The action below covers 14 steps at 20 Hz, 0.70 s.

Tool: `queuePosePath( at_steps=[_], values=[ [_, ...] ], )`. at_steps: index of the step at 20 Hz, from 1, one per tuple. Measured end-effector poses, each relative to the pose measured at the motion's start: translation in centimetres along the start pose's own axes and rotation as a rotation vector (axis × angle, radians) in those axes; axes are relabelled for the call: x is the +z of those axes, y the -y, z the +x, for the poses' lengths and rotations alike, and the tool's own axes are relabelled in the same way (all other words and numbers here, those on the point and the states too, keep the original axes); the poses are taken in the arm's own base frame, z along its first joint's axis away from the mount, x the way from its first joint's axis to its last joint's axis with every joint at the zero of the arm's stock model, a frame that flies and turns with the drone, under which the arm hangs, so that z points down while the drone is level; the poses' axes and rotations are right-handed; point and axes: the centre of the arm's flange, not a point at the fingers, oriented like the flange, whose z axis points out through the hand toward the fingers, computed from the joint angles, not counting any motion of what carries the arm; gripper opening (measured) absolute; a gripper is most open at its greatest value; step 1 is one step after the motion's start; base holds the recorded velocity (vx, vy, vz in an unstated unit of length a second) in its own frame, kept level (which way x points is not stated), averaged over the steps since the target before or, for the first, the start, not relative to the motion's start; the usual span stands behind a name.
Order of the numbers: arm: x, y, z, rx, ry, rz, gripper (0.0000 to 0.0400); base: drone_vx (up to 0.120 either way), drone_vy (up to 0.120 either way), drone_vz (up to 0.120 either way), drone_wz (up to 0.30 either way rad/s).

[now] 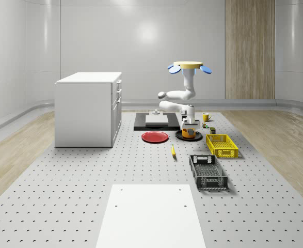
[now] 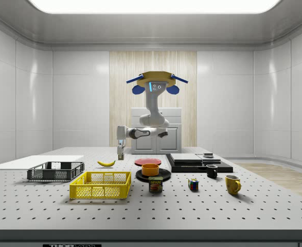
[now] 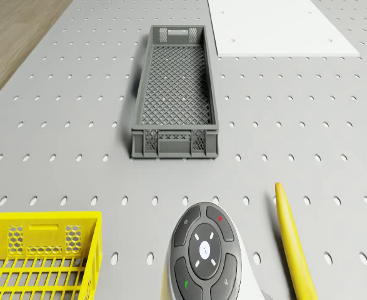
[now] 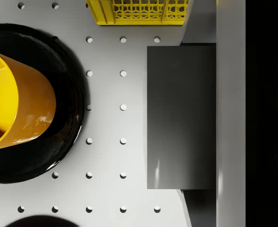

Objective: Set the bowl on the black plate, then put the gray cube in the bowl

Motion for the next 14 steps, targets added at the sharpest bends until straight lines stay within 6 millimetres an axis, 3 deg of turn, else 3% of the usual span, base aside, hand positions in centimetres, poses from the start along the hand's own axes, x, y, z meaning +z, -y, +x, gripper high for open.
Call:
queuePosePath(
  at_steps=[14],
  values=[
    [0.0,0.0,0.0,0.0,0.0,0.0,0.025,-0.12,0.0,0.0,0.0]
  ],
)
